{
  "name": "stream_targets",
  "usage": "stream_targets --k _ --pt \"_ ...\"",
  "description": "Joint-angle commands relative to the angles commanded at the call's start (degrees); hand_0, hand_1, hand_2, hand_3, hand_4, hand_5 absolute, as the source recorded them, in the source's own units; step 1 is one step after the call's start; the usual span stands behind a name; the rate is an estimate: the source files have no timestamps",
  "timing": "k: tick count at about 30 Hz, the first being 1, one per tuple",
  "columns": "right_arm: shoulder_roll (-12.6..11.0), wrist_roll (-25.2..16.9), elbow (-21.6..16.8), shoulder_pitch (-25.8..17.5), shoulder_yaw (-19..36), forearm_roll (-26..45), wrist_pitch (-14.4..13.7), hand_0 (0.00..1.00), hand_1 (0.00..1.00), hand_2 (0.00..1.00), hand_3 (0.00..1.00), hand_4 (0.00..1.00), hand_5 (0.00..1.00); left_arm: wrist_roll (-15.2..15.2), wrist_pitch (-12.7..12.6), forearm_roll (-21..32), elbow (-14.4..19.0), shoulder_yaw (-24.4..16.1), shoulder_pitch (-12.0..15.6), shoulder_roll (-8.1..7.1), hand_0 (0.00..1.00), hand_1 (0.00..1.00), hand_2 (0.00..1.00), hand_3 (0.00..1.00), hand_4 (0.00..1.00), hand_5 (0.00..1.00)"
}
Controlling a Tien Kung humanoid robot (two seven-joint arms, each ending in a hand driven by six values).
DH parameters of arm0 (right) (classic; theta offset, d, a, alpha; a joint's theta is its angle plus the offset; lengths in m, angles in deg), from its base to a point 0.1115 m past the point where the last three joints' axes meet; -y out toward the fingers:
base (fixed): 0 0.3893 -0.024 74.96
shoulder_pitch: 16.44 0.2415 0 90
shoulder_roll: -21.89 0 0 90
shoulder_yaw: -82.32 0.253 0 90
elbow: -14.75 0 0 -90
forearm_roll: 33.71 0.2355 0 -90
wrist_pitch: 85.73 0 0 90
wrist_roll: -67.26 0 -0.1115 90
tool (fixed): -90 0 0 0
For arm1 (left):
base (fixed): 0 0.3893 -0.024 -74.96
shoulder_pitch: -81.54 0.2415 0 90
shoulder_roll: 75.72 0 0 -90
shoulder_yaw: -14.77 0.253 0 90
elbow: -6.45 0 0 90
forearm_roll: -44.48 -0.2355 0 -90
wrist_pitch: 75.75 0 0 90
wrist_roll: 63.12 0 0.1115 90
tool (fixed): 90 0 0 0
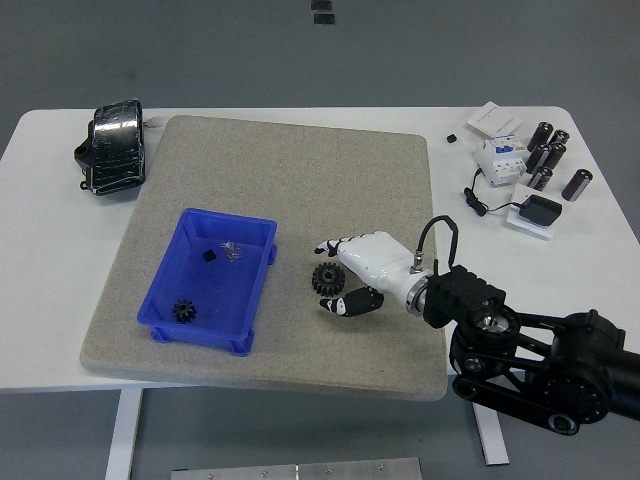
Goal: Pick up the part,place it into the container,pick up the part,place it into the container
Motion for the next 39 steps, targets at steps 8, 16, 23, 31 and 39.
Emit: stream_targets --k 8,16,23,31,39 --pt "2.42 -1.07 5.23 2.84 -3.45 0.43 -0.51 0.449 0.669 0.750 0.794 0.801 0.464 -0.04 0.33 -0.09 -0.06 0.05 -0.17 -0.15 0.682 0.665 0.642 0.587 0.715 0.310" --pt "2.82 -1.57 6.46 3.56 -4.32 0.22 -1.08 0.421 0.622 0.716 0.739 0.795 0.461 -0.15 0.23 0.13 -0.04 0.11 -0.20 -0.23 0.682 0.665 0.643 0.585 0.715 0.311" --pt "2.82 -2.06 7.12 3.68 -4.75 0.37 -1.58 0.360 0.521 0.511 0.666 0.738 0.425 -0.56 0.20 0.50 -0.07 0.40 -0.33 -0.24 0.682 0.664 0.643 0.583 0.715 0.308" --pt "2.85 -2.37 7.87 3.70 -5.52 0.34 -1.81 0.341 0.498 0.472 0.647 0.712 0.412 -0.91 0.12 0.85 -0.09 0.59 -0.31 -0.31 0.682 0.664 0.645 0.581 0.716 0.312" --pt "2.83 -2.61 8.41 3.77 -5.97 0.31 -1.95 0.338 0.497 0.464 0.643 0.691 0.389 -1.26 0.08 1.12 -0.11 0.73 -0.36 -0.30 0.683 0.664 0.646 0.580 0.715 0.315"
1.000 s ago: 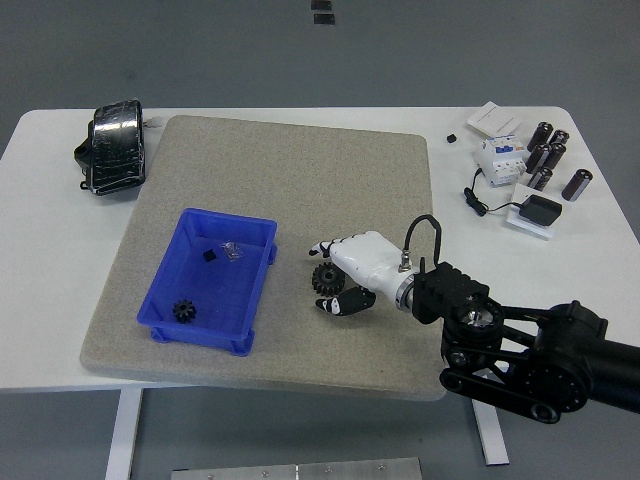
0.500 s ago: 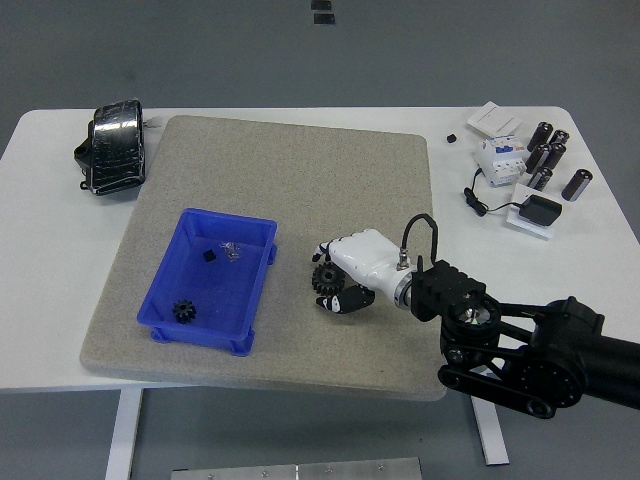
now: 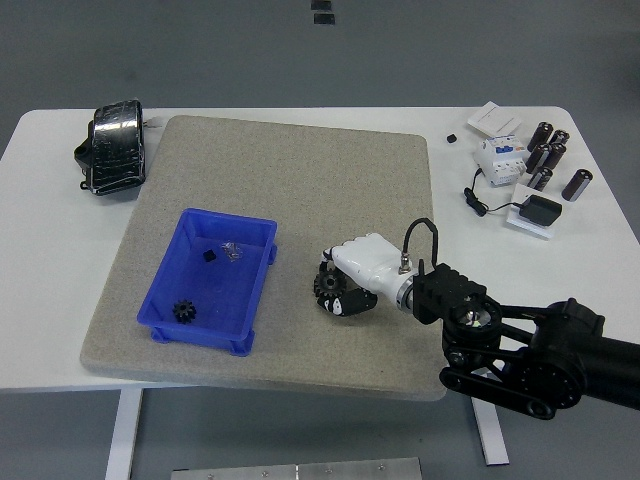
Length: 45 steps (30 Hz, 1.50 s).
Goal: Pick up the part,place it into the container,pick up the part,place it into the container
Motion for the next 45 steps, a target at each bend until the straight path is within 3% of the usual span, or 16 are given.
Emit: stream_targets --k 3,4,9,10,15,16,21,22,26,33,39,45 --pt "-0.03 -0.14 0.11 0.03 -0.12 -0.08 -0.35 0.338 0.497 0.464 0.643 0.691 0.389 -0.19 -0.08 0.17 -0.01 0.09 -0.04 -0.04 0.683 0.664 0.646 0.580 0.715 0.315" --pt "-0.05 -0.19 0.13 0.04 -0.14 -0.13 -0.48 0.326 0.496 0.449 0.640 0.622 0.314 -0.27 -0.12 0.24 -0.02 0.11 -0.06 -0.06 0.683 0.664 0.648 0.580 0.715 0.322" --pt "-0.19 -0.45 0.11 0.13 -0.21 -0.27 -1.05 0.326 0.496 0.449 0.640 0.622 0.314 -0.74 -0.41 0.67 -0.03 0.28 -0.11 -0.14 0.683 0.664 0.648 0.580 0.715 0.322" --pt "-0.20 -0.49 0.14 0.13 -0.21 -0.27 -1.12 0.323 0.495 0.428 0.608 0.695 0.172 -0.81 -0.45 0.75 -0.04 0.32 -0.11 -0.15 0.683 0.663 0.652 0.579 0.717 0.335" --pt "-0.19 -0.59 0.38 0.05 -0.44 -0.30 -1.26 0.323 0.495 0.428 0.608 0.695 0.172 -1.45 -0.56 1.93 -0.17 1.26 -0.15 -0.24 0.683 0.663 0.652 0.579 0.717 0.335" --pt "-0.17 -0.60 0.42 0.03 -0.52 -0.28 -1.26 0.335 0.501 0.417 0.573 0.656 0.108 -1.60 -0.60 2.19 -0.20 1.46 -0.17 -0.27 0.683 0.663 0.652 0.579 0.715 0.338" --pt "-0.11 -0.60 0.49 0.00 -0.76 -0.28 -1.36 0.335 0.501 0.417 0.573 0.656 0.108 -1.97 -0.75 2.75 -0.24 1.84 -0.15 -0.31 0.683 0.663 0.652 0.579 0.715 0.338" --pt "-0.12 -0.62 0.46 0.00 -0.76 -0.33 -1.48 0.334 0.491 0.394 0.508 0.615 0.127 -1.96 -0.78 2.72 -0.23 1.80 -0.13 -0.31 0.682 0.662 0.652 0.579 0.716 0.351" --pt "-0.24 -0.79 0.04 0.06 -0.49 -0.54 -2.10 0.334 0.491 0.394 0.508 0.615 0.127 -2.07 -0.92 2.78 -0.22 1.77 -0.12 -0.29 0.682 0.662 0.652 0.579 0.716 0.351" --pt "0.09 -0.52 -2.84 0.80 2.10 -1.79 -2.95 0.332 0.491 0.391 0.499 0.603 0.115 -1.75 -1.01 1.92 -0.16 0.99 0.04 -0.15 0.682 0.662 0.653 0.579 0.720 0.368" --pt "2.85 -0.02 -5.94 2.00 5.85 -3.40 -3.35 0.334 0.492 0.389 0.499 0.576 0.090 -0.64 -0.82 -0.34 -0.01 -0.71 0.38 0.10 0.682 0.662 0.653 0.579 0.725 0.369" --pt "7.39 -0.29 -6.95 3.49 6.44 -2.97 -4.47 0.332 0.492 0.389 0.499 0.577 0.085 0.13 -0.65 -1.94 0.09 -1.85 0.60 0.24 0.683 0.662 0.653 0.581 0.733 0.383"
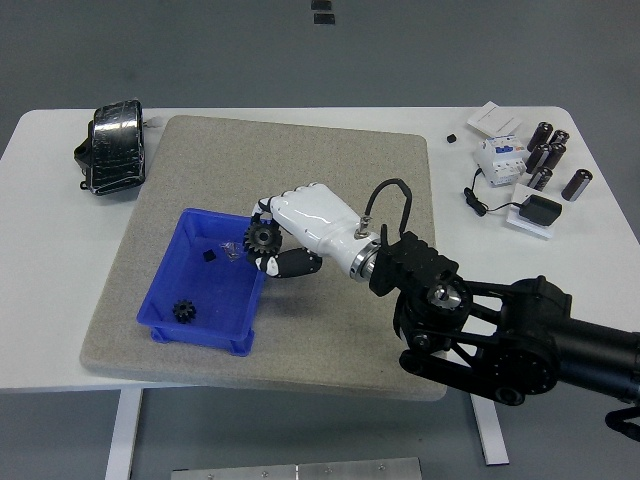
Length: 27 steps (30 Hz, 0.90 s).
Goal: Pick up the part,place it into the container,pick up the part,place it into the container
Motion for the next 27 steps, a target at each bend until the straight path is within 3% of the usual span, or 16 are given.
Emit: stream_targets --k 6,7,12,13,18,19,24,25,27 --pt "5.42 -0.10 2.14 1.25 -3.75 -0.80 -1.98 0.329 0.495 0.388 0.500 0.584 0.088 0.29 0.08 -0.49 0.07 -0.29 -0.02 0.00 0.682 0.662 0.652 0.580 0.735 0.388" --pt "6.07 -0.09 2.58 1.46 -4.44 -1.06 -2.28 0.343 0.535 0.500 0.581 0.605 0.043 0.28 0.10 -0.51 0.07 -0.26 -0.06 -0.02 0.681 0.662 0.652 0.581 0.736 0.389" --pt "8.07 -0.10 4.87 2.31 -7.04 -1.93 -3.20 0.343 0.535 0.500 0.581 0.605 0.043 0.24 0.10 -0.48 0.07 -0.17 -0.19 -0.07 0.681 0.662 0.652 0.581 0.736 0.389" --pt "8.46 -0.11 5.56 2.46 -7.51 -2.04 -3.26 0.399 0.644 0.636 0.651 0.519 0.131 0.26 0.10 -0.52 0.07 -0.20 -0.21 -0.07 0.681 0.662 0.652 0.581 0.736 0.390" --pt "9.53 0.44 7.68 2.79 -8.93 -3.49 -2.51 0.399 0.644 0.636 0.651 0.519 0.131 0.34 0.12 -0.73 0.10 -0.32 -0.29 -0.07 0.681 0.662 0.652 0.581 0.736 0.390" --pt "9.67 0.65 7.99 2.80 -9.13 -3.65 -2.00 0.739 0.835 0.801 0.704 0.573 0.277 0.33 0.13 -0.74 0.10 -0.31 -0.31 -0.07 0.681 0.662 0.651 0.580 0.736 0.389" --pt "10.10 1.34 9.03 2.55 -9.45 -3.48 0.43 0.739 0.835 0.801 0.704 0.573 0.277 0.29 0.14 -0.68 0.09 -0.23 -0.36 -0.06 0.681 0.662 0.651 0.580 0.736 0.389" --pt "10.11 1.36 9.04 2.53 -9.38 -3.42 0.60 0.955 0.951 0.913 0.870 0.784 0.415 0.30 0.14 -0.69 0.09 -0.23 -0.37 -0.05 0.681 0.662 0.651 0.580 0.737 0.391" --pt "10.08 1.29 8.97 2.50 -9.14 -3.14 0.83 0.955 0.951 0.913 0.870 0.784 0.415 0.33 0.14 -0.72 0.10 -0.25 -0.39 -0.06 0.681 0.662 0.651 0.580 0.737 0.391"
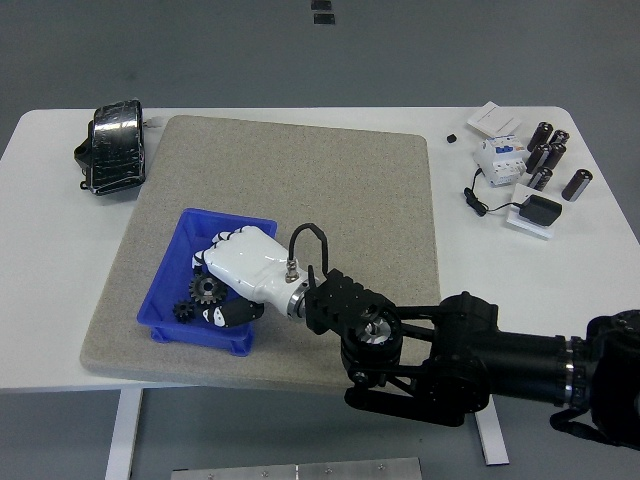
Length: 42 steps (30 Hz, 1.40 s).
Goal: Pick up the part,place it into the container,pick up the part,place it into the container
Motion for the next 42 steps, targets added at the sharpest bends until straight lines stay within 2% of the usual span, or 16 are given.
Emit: stream_targets --k 3,4,9,10,14,18,23,29,35,37,42 --pt "-0.22 -0.35 -0.39 -0.11 0.86 0.87 -0.15 0.955 0.951 0.913 0.870 0.784 0.415 0.02 0.03 -0.01 -0.01 0.01 -0.05 -0.02 0.681 0.662 0.651 0.580 0.737 0.391" --pt "-0.28 -0.44 -0.48 -0.14 1.11 1.07 -0.22 0.980 0.964 0.926 0.894 0.854 0.465 0.01 0.03 0.02 -0.01 0.03 -0.06 -0.02 0.681 0.661 0.651 0.578 0.738 0.387" --pt "-0.54 -0.71 -0.41 -0.13 2.42 1.76 -0.06 0.980 0.964 0.926 0.894 0.854 0.465 -0.07 0.08 0.11 -0.04 0.16 -0.16 -0.03 0.681 0.661 0.651 0.578 0.738 0.387" --pt "-0.56 -0.73 -0.33 -0.13 2.50 1.83 -0.03 0.985 0.967 0.932 0.920 0.900 0.493 -0.08 0.08 0.11 -0.04 0.16 -0.18 -0.02 0.682 0.661 0.651 0.573 0.737 0.384" --pt "-0.88 -1.08 -0.41 -0.68 3.22 2.90 -0.65 0.985 0.967 0.932 0.920 0.900 0.493 -0.09 0.09 0.16 -0.04 0.20 -0.18 0.01 0.682 0.661 0.651 0.573 0.737 0.384" --pt "-2.43 -2.32 -2.05 -2.30 6.77 6.80 -2.30 0.971 0.960 0.926 0.911 0.899 0.499 -0.08 0.07 0.19 -0.03 0.18 -0.07 0.10 0.682 0.661 0.651 0.572 0.736 0.379" --pt "-6.85 -3.08 -6.11 -4.80 12.93 9.81 -3.13 0.958 0.949 0.920 0.910 0.886 0.491 -0.28 0.03 0.73 -0.07 0.53 0.00 0.19 0.681 0.661 0.650 0.571 0.734 0.376" --pt "-13.50 -4.10 -10.64 -8.62 20.63 12.84 -3.30 0.956 0.948 0.921 0.912 0.884 0.481 -0.50 -0.05 1.36 -0.13 0.87 0.07 0.22 0.682 0.661 0.649 0.571 0.729 0.367" --pt "-20.27 -5.80 -14.02 -15.04 26.93 13.73 -4.37 0.960 0.950 0.939 0.934 0.886 0.478 -0.71 -0.07 2.00 -0.17 1.27 0.18 0.30 0.682 0.661 0.647 0.570 0.723 0.360" --pt "-21.27 -5.90 -13.73 -16.91 27.84 12.71 -5.03 0.960 0.950 0.939 0.934 0.886 0.478 -0.67 -0.07 1.94 -0.16 1.19 0.27 0.30 0.682 0.661 0.647 0.570 0.723 0.360" --pt "-21.54 -4.39 -11.22 -19.50 28.05 6.77 -5.55 0.961 0.956 0.944 0.944 0.889 0.479 -0.80 -0.09 2.20 -0.21 1.38 0.24 0.30 0.682 0.661 0.647 0.570 0.721 0.358"
